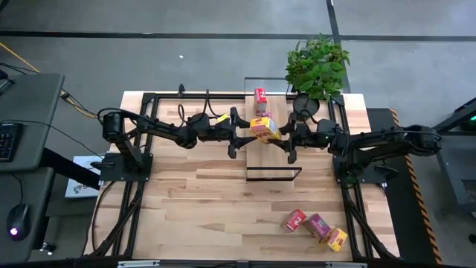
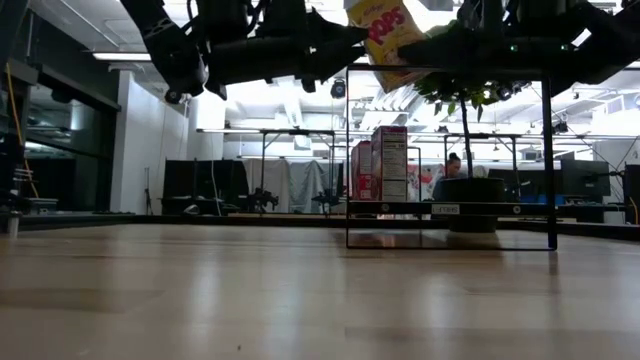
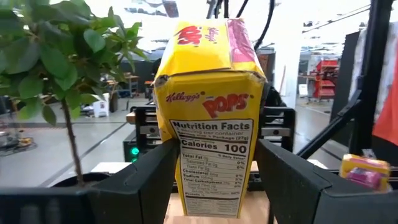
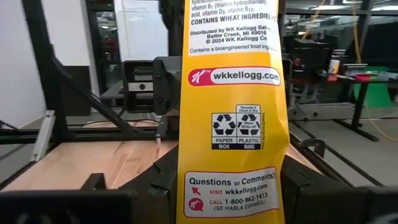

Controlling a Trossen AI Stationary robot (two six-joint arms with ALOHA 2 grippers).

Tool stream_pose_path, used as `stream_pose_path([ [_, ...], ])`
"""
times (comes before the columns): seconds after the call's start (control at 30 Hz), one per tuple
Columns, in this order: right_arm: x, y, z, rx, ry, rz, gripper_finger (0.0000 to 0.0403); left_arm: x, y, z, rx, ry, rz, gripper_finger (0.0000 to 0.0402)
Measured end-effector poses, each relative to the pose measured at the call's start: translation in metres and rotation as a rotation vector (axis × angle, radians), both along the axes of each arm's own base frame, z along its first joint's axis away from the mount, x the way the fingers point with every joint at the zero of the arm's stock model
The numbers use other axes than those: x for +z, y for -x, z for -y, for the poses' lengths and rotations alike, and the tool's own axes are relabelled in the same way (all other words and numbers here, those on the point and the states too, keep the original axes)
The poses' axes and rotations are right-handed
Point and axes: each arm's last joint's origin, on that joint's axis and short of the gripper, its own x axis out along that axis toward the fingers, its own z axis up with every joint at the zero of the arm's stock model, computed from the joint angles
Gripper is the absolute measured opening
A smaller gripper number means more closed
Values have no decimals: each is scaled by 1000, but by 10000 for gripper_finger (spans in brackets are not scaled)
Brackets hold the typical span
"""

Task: Stack cereal on shelf
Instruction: Put the top yellow cereal box on the shelf

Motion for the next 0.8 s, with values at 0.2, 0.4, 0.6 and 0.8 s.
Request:
stream_pose_path([
  [0.2, 0, 0, 0, -30, 2, -2, 138, 0, 0, 0, 13, -8, -2, 214],
  [0.4, 0, 0, 0, -34, 19, -5, 138, -1, 0, -1, 22, -27, -4, 214],
  [0.6, -1, 0, 0, -37, 16, -7, 138, -1, 0, -1, 23, -35, -8, 214],
  [0.8, -1, 0, 0, -35, 13, -13, 138, -1, 0, -2, 20, -13, -10, 240],
])
